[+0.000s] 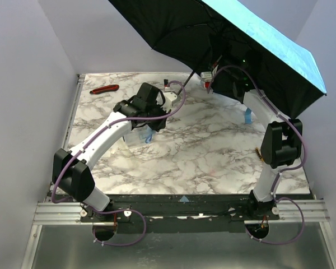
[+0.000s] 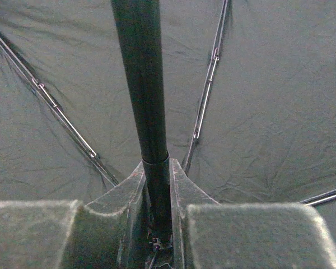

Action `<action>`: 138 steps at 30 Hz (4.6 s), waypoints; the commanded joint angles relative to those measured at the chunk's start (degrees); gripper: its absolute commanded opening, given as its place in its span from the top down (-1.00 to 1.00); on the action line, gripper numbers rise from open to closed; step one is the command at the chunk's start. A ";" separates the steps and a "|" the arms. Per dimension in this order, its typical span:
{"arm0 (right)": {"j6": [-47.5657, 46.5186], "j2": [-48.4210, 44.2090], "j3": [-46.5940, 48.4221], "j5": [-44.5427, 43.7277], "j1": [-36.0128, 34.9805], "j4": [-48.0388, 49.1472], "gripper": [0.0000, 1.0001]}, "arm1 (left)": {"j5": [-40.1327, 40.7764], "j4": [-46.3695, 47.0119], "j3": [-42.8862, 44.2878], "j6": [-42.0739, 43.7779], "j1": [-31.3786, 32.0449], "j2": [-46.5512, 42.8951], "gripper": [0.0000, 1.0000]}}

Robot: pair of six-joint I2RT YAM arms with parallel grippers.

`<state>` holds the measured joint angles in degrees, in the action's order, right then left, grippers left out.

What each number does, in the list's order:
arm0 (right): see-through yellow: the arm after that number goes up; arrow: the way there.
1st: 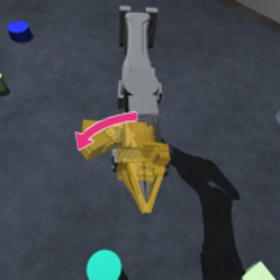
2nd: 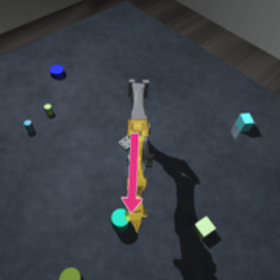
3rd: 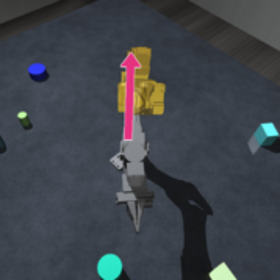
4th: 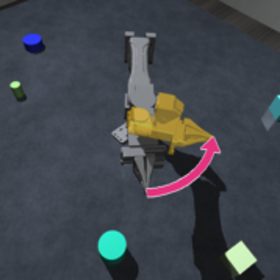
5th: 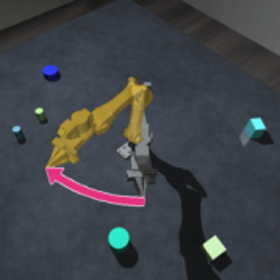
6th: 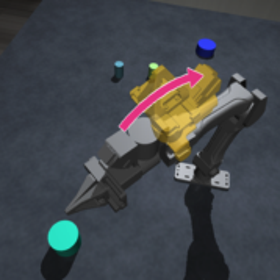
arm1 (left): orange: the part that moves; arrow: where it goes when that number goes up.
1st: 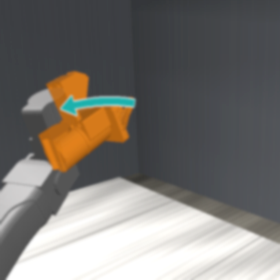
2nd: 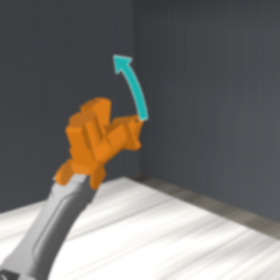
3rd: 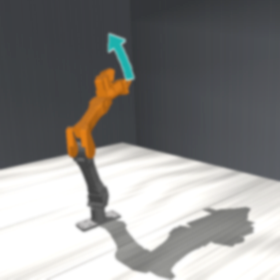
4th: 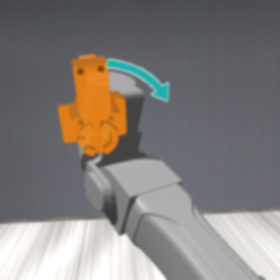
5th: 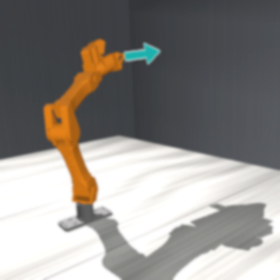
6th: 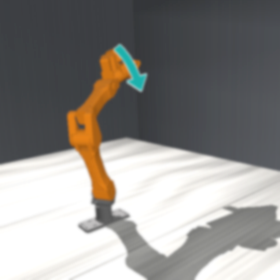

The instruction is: Open the umbrella

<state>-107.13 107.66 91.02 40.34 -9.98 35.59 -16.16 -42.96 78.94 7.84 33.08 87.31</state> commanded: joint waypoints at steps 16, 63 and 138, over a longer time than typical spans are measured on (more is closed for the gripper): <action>2.44 7.65 15.86 -34.97 19.67 10.12 0.56 | -3.48 -29.44 -9.24 15.40 2.47 -3.25 1.00; -0.42 -12.97 -24.70 -13.33 16.59 15.25 -0.52 | -15.85 -26.49 7.69 4.64 4.55 4.02 1.00; 162.86 -18.76 -14.64 -4.17 -8.51 6.74 0.99 | -43.56 53.43 -16.37 -30.86 0.09 -7.71 0.94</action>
<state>56.40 88.86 74.65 38.20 -18.06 42.72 -59.16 6.33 61.67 -26.52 33.21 82.59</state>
